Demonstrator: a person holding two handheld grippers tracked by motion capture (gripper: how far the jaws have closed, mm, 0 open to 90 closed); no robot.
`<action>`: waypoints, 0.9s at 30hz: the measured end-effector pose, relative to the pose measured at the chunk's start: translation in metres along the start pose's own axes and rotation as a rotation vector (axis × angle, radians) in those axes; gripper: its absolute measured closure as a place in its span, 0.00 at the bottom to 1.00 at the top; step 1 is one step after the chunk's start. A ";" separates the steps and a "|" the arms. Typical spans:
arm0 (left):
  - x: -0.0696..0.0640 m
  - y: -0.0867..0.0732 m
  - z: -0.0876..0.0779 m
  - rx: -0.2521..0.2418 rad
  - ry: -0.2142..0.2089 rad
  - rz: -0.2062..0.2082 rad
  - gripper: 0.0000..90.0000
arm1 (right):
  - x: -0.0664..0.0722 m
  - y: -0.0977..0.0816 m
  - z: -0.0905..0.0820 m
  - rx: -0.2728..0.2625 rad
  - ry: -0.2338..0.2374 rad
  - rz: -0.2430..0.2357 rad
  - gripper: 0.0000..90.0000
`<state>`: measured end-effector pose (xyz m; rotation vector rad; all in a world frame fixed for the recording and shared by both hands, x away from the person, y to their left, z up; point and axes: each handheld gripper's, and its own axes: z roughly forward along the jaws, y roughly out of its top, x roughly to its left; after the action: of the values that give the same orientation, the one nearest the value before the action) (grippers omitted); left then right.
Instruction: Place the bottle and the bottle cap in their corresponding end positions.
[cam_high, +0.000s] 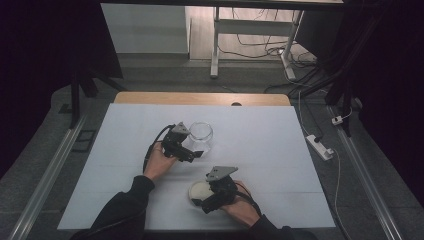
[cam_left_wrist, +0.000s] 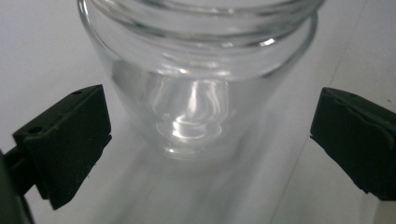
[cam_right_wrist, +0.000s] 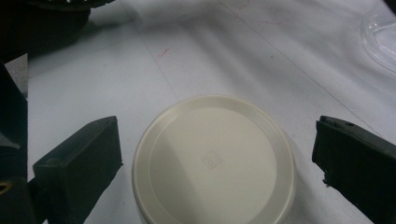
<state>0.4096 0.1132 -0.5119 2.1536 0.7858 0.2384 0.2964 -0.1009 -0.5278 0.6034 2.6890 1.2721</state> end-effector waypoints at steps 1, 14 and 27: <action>-0.001 -0.001 -0.002 0.001 -0.004 -0.002 0.00 | 0.000 0.000 0.000 0.001 0.002 0.002 0.02; -0.017 -0.015 -0.027 -0.003 -0.038 -0.019 0.00 | 0.001 0.001 -0.013 -0.004 -0.003 0.011 0.00; -0.038 -0.029 -0.056 -0.022 -0.088 -0.021 0.00 | -0.006 -0.002 -0.031 -0.035 -0.041 0.029 0.00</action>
<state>0.3435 0.1393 -0.4935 2.1188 0.7510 0.1398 0.2933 -0.1264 -0.5102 0.6587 2.6294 1.2960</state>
